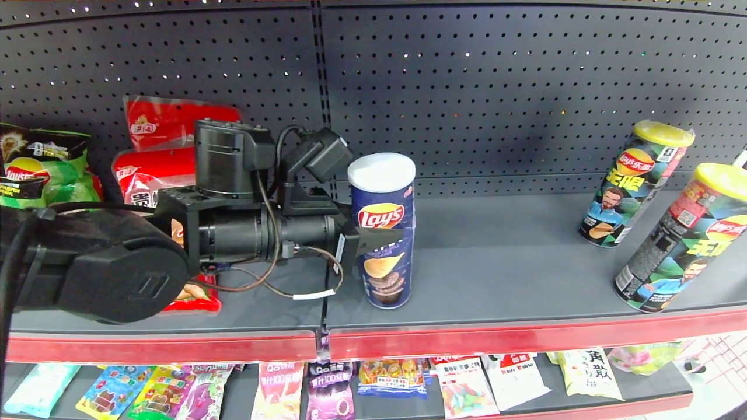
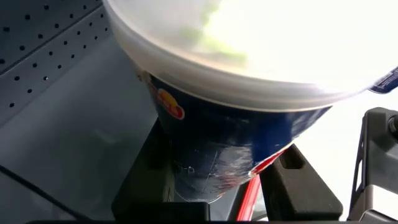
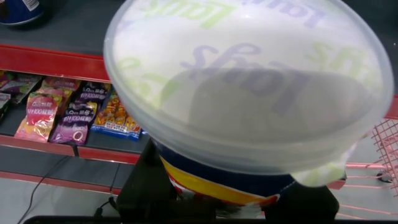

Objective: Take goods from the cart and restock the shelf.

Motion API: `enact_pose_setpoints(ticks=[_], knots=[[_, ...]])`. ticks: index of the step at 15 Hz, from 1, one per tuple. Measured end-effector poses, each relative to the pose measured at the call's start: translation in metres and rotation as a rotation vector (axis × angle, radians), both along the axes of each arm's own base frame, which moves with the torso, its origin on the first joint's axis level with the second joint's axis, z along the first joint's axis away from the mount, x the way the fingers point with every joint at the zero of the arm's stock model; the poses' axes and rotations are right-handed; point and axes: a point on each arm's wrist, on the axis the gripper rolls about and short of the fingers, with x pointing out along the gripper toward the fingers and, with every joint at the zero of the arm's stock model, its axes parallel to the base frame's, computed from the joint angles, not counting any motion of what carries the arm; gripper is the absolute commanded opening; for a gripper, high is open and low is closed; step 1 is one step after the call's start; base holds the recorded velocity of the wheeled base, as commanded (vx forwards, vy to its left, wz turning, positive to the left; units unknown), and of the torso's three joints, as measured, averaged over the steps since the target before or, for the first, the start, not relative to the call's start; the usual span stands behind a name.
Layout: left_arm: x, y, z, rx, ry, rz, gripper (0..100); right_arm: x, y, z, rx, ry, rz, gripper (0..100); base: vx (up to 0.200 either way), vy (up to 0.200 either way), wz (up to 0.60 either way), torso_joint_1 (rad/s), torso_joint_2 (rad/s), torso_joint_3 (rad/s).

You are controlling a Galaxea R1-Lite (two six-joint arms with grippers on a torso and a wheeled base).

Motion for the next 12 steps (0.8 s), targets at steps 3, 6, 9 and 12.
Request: enact_pose_setpoints(ticks=[3,6,9,12], knots=[[-0.0056,0.0009,-0.0019,0.008,0.01,-0.004,0,0.0,0.0,-0.0002,0.0,0.001,0.001,0,0.0,0.0,0.0,0.0,0.0,0.0],[-0.0089,0.0026,-0.0057,0.016,0.022,-0.004,0,0.0001,0.0,-0.0005,0.0,0.002,0.001,0,0.0,0.0,0.0,0.0,0.0,0.0],[-0.0095,0.003,-0.0068,0.019,0.025,-0.004,0,0.0001,0.0,-0.0004,0.0,0.001,0.002,0,0.0,0.0,0.0,0.0,0.0,0.0],[-0.0109,0.0013,-0.0071,0.021,0.025,-0.006,0,0.0001,0.0,-0.0004,0.0,0.001,0.002,0,0.0,0.0,0.0,0.0,0.0,0.0]])
